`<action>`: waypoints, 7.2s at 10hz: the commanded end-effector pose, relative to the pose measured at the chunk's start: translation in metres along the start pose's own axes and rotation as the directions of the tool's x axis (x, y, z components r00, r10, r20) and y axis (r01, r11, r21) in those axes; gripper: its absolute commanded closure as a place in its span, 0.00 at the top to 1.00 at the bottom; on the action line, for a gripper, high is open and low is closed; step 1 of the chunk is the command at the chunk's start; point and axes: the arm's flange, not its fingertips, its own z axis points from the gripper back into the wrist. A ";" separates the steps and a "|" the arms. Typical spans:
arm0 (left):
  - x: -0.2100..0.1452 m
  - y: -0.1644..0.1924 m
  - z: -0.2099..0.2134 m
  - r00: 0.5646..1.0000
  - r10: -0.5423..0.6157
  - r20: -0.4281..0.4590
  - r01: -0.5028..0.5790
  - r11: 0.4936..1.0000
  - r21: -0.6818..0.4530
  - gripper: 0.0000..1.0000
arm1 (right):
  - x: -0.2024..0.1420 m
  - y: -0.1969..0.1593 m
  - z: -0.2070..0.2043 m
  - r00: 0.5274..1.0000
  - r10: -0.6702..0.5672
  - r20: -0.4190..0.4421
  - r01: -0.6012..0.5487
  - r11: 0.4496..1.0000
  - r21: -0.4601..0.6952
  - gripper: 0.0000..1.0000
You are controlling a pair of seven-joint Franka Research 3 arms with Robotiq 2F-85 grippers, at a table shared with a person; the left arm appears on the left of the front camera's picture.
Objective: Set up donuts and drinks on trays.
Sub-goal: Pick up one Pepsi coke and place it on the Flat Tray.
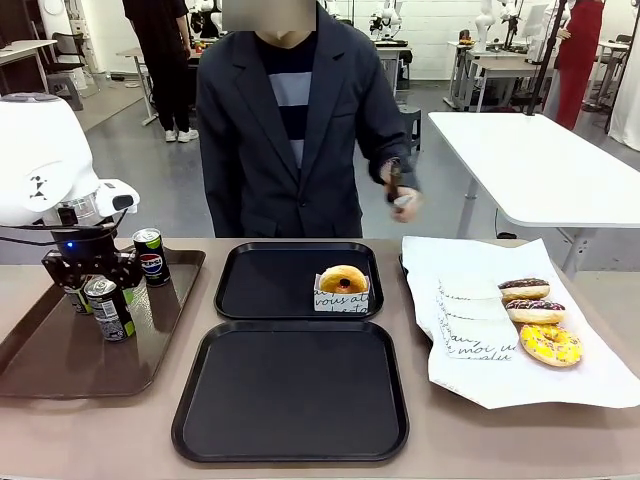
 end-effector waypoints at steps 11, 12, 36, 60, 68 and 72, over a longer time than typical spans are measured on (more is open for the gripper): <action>-0.036 0.013 0.143 0.997 0.036 0.067 -0.035 0.999 -0.016 0.19 | 0.000 -0.001 -0.001 1.000 0.008 0.008 -0.008 1.000 0.018 1.00; -0.041 0.022 0.143 0.998 0.032 0.059 -0.033 0.999 0.018 0.19 | 0.000 -0.001 -0.001 1.000 0.008 0.008 -0.008 1.000 0.018 1.00; -0.094 -0.051 0.148 0.948 -0.317 -0.031 0.316 0.949 -0.009 0.58 | 0.000 -0.001 -0.001 1.000 0.008 0.008 -0.008 1.000 0.018 1.00; -0.067 -0.078 0.151 0.941 -0.339 0.012 0.339 0.939 -0.057 0.58 | 0.000 -0.001 -0.001 1.000 0.008 0.008 -0.008 1.000 0.018 1.00; 0.070 -0.195 0.089 0.956 -0.294 0.028 0.294 0.955 -0.038 0.58 | 0.000 -0.001 -0.001 1.000 0.008 0.008 -0.008 1.000 0.018 1.00; 0.098 -0.222 0.044 0.970 -0.232 0.074 0.232 0.973 0.008 0.58 | 0.000 -0.001 -0.001 1.000 0.008 0.008 -0.008 1.000 0.018 1.00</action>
